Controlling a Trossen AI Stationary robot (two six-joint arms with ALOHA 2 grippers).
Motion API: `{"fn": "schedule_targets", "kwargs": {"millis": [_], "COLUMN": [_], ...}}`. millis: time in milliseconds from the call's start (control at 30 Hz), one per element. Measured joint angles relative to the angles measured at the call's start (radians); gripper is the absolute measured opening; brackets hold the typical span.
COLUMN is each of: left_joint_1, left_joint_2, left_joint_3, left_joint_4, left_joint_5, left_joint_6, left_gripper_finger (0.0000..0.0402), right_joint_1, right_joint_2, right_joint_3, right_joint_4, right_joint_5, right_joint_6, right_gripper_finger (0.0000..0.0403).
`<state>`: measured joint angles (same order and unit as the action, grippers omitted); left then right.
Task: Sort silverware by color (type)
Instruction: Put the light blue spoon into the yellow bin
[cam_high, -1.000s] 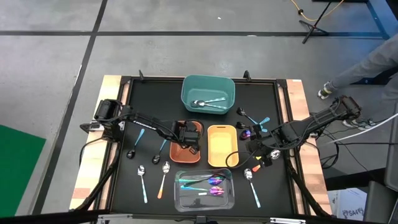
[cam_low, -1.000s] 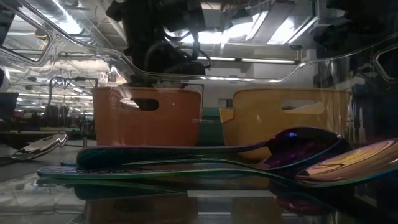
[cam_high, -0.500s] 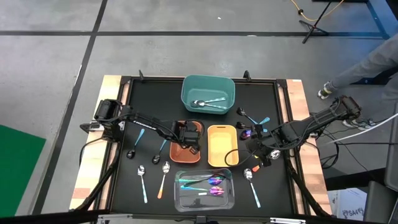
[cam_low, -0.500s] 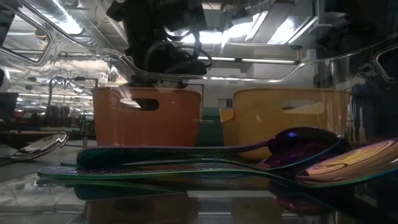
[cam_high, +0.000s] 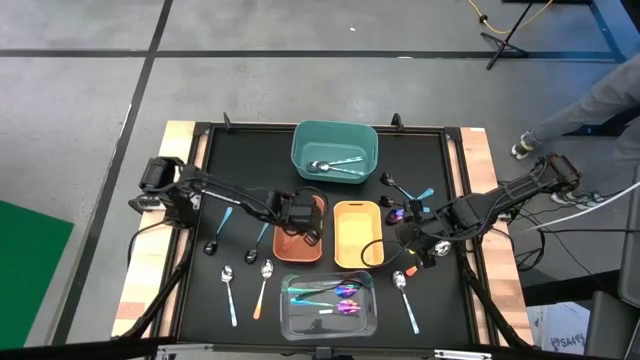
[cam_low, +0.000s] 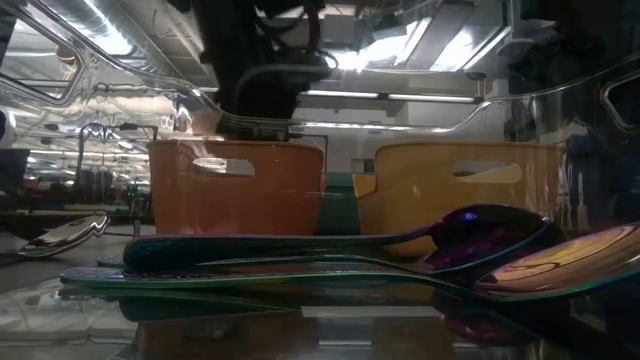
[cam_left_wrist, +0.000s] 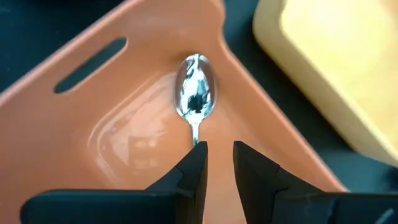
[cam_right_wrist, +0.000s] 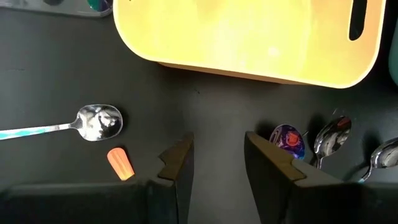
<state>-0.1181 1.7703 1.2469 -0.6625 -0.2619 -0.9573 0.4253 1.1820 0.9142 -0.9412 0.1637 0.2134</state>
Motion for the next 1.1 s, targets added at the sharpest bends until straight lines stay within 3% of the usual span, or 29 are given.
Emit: {"fn": "schedule_targets", "kwargs": {"millis": [567, 867, 1100], "left_joint_1": [-0.040, -0.085, -0.125], "left_joint_2": [-0.255, -0.363, -0.349], "left_joint_3": [0.001, 0.001, 0.000], "left_joint_4": [-0.033, -0.336, -0.531], "left_joint_5": [0.019, 0.017, 0.014], "left_joint_6": [0.078, -0.024, -0.114], "left_gripper_finger": [0.0071, 0.0071, 0.0071], "right_joint_1": [0.000, 0.000, 0.000], "right_joint_2": [0.000, 0.000, 0.000], "right_joint_3": [0.000, 0.000, 0.000], "right_joint_4": [0.001, 0.002, 0.006], "right_joint_5": [0.000, 0.000, 0.001], "right_joint_6": [0.000, 0.000, 0.000], "right_gripper_finger": [0.0129, 0.0129, 0.0129]}}
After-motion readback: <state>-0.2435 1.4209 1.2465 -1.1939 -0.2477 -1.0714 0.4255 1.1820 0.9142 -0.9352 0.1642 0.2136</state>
